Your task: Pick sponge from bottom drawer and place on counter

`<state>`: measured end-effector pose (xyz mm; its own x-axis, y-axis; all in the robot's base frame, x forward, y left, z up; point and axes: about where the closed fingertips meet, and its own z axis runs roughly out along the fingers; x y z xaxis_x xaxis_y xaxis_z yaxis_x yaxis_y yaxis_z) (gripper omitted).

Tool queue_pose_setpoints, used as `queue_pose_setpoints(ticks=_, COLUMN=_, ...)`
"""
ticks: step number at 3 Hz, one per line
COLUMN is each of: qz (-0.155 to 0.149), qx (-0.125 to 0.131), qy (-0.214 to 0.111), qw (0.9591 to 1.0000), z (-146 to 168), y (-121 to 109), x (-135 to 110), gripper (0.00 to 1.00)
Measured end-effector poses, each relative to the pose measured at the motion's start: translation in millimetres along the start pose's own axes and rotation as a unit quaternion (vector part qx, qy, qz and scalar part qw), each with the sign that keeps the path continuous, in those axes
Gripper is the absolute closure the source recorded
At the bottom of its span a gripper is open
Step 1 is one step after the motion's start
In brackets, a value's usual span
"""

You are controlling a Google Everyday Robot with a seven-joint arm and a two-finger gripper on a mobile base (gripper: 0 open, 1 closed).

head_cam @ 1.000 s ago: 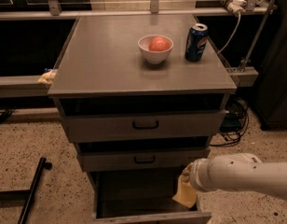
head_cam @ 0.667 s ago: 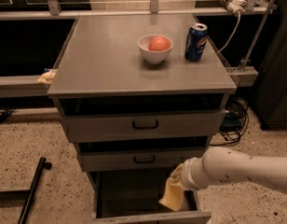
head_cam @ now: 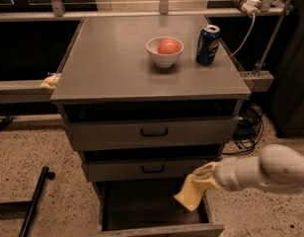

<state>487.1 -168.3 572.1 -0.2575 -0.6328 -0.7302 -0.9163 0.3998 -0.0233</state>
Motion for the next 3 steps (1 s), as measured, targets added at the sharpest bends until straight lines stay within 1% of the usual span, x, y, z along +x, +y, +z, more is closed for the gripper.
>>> queue_pose_setpoints(ticks=1, qz=0.036, qx=0.064, qy=-0.063, qw=0.9953, z=-114, y=-42, x=15, gripper=1.00)
queue_pose_setpoints(ticks=2, qz=0.056, qx=0.106, qy=-0.100, qw=0.9877, z=-216, y=-71, x=10, gripper=1.00)
queue_pose_setpoints(ticks=3, qz=0.035, qx=0.123, qy=-0.108, qw=0.9859, z=-243, y=-89, x=-7, gripper=1.00)
